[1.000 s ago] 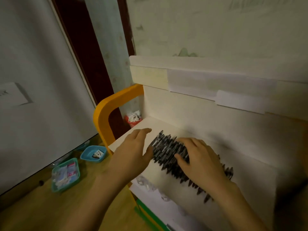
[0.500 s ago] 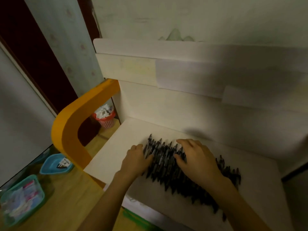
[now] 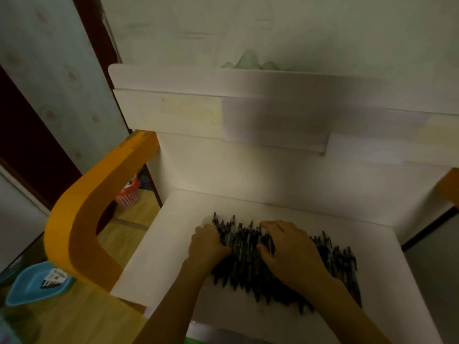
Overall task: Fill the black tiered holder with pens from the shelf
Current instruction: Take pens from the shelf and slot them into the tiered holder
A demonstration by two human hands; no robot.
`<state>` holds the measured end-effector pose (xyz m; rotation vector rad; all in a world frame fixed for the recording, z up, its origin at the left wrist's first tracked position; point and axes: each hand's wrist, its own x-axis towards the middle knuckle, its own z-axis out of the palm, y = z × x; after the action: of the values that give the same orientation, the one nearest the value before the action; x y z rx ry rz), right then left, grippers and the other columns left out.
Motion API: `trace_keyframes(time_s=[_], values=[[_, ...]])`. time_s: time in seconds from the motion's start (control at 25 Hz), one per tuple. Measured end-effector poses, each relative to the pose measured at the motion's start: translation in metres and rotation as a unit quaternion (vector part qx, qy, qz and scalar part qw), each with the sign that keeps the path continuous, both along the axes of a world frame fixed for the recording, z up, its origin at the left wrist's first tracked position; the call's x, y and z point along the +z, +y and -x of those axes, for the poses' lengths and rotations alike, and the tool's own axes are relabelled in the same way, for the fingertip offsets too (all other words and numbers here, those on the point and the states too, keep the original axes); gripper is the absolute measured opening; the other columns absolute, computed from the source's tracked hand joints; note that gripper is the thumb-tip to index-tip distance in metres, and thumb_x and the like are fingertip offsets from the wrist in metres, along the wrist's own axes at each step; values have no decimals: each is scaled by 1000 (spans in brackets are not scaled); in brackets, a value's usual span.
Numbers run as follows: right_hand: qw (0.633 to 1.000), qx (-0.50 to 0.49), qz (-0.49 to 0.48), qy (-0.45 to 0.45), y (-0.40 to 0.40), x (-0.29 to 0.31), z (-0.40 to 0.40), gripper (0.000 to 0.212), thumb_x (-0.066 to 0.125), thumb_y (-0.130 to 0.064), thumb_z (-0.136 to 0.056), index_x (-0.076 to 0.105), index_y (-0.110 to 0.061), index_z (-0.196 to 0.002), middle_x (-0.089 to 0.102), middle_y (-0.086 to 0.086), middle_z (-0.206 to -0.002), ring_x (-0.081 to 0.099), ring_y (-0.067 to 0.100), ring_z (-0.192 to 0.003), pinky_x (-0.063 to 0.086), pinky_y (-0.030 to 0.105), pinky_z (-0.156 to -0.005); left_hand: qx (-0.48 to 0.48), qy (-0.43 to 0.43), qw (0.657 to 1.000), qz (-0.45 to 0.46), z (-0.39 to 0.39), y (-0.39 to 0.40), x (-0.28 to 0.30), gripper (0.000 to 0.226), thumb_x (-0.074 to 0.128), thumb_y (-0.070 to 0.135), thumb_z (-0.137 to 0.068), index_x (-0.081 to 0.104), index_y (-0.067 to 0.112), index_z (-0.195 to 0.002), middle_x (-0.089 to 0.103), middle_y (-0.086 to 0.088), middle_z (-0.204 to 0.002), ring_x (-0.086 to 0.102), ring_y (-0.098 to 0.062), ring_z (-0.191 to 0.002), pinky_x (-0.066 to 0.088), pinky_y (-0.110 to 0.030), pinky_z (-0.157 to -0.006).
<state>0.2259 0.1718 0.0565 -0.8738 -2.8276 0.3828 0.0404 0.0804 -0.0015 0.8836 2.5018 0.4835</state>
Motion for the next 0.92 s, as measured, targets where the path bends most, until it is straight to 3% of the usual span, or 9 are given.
trace_keyframes(time_s=[0.32,0.56,0.76,0.92], values=[[1000,-1,0,-8,-3,-1,5,49,42,-45,-99,37,-27,-144,44,-6,-144,41,17,-130,32,35,-111,4,-33,999,20,2,13,0,79,84,41,-66,43,4,-122,53,-12,-116,56,-24,-102,54,-34,-84],[1000,-2,-10,0,-2,4,7,47,45,-44,-97,42,-26,-140,49,-5,-138,46,17,-125,35,33,-106,2,57,998,25,-3,14,-8,43,60,19,-93,41,-2,-126,52,-16,-123,57,-26,-105,51,-33,-89],[1000,-4,-20,2,2,8,9,48,46,-43,-97,42,-25,-141,50,-4,-138,46,18,-125,36,34,-107,-13,68,997,-21,4,10,-8,22,47,17,-98,47,3,-115,58,-11,-106,58,-21,-85,48,-29,-70],[1000,-5,-27,5,1,12,11,49,46,-43,-97,41,-26,-142,49,-5,-139,46,16,-125,34,33,-107,-10,71,997,-21,14,2,-4,22,48,25,-97,47,7,-109,59,-7,-97,57,-19,-77,46,-29,-63]])
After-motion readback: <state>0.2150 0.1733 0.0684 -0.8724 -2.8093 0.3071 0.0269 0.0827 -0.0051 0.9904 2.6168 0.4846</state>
